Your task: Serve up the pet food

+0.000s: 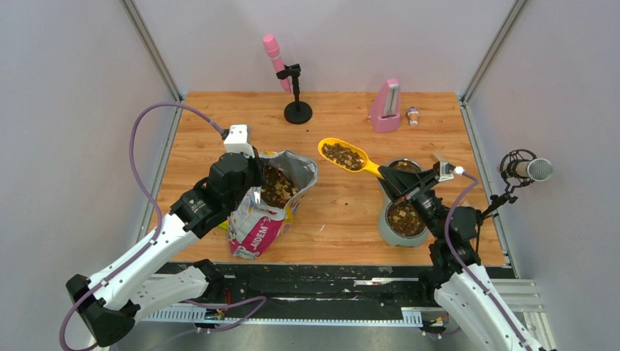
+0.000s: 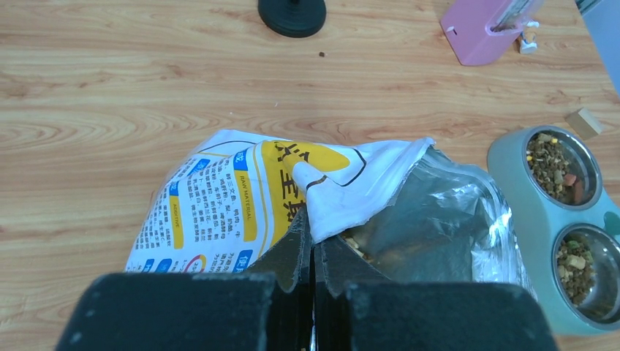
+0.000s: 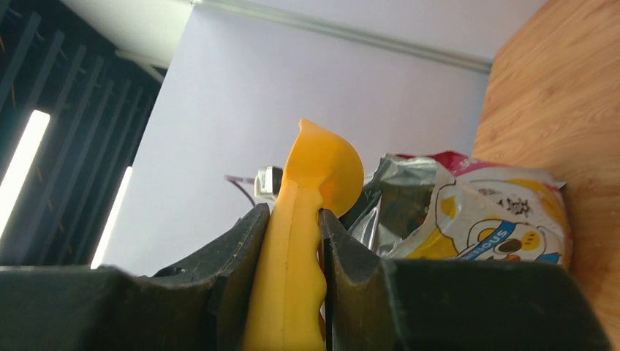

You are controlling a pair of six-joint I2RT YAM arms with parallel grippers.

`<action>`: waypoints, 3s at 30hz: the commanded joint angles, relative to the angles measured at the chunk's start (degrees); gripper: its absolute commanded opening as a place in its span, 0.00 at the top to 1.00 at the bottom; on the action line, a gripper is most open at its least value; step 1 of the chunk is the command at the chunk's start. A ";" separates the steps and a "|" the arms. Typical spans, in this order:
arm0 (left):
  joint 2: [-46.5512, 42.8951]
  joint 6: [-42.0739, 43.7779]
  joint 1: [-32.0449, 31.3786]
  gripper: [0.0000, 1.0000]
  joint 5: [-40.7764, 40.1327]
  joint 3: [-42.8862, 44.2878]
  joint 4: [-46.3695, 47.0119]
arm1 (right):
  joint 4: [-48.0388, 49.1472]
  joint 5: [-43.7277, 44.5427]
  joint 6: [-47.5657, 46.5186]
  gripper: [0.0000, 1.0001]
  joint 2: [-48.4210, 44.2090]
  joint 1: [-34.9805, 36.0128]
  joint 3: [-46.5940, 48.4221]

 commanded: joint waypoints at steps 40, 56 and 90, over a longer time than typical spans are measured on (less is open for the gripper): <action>-0.99 -0.12 -0.24 1.00 -0.44 1.03 5.45 | -69.41 38.10 -8.09 1.00 -26.25 -1.51 19.99; 0.14 0.09 -0.24 1.00 -0.15 1.20 5.92 | -88.32 40.21 -6.56 1.00 -26.19 -0.77 29.85; 0.70 0.63 -0.24 1.00 -2.23 1.37 5.43 | -103.54 44.78 -3.32 1.00 -15.73 0.62 27.93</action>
